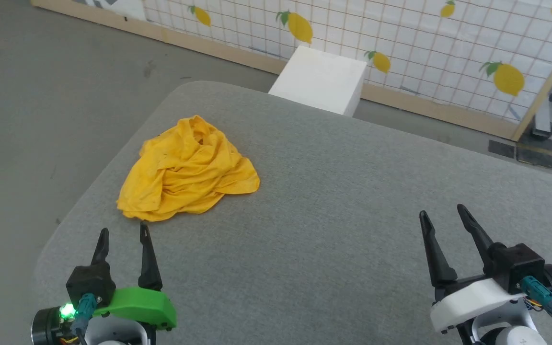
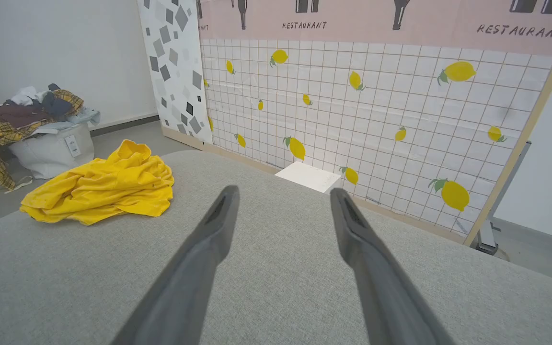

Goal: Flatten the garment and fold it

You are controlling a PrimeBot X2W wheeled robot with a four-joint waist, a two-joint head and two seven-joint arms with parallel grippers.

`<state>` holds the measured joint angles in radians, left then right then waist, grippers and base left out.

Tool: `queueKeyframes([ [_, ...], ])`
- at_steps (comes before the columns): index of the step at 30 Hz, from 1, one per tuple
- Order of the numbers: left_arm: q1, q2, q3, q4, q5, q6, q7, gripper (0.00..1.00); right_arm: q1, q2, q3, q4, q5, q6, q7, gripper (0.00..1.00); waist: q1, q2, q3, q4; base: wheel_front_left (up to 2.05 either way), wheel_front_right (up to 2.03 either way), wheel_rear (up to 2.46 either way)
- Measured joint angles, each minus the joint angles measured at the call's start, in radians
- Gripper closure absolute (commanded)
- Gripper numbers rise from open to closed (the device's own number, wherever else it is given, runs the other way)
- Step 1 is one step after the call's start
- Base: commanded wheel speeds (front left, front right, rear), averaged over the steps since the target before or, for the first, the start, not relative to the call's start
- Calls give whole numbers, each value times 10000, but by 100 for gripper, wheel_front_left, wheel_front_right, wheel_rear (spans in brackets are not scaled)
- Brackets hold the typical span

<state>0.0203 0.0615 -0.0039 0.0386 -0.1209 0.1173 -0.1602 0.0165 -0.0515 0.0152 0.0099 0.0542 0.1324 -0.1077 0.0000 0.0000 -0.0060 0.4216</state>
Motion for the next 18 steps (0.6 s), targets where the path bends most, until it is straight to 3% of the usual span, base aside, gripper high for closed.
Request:
queueKeyframes([
  [18, 53, 40, -130, 132, -391, 353, -368, 0, 0, 4, 370, -29, -4, 0, -161, 0, 0, 0, 24, 1009, 0, 0, 0],
])
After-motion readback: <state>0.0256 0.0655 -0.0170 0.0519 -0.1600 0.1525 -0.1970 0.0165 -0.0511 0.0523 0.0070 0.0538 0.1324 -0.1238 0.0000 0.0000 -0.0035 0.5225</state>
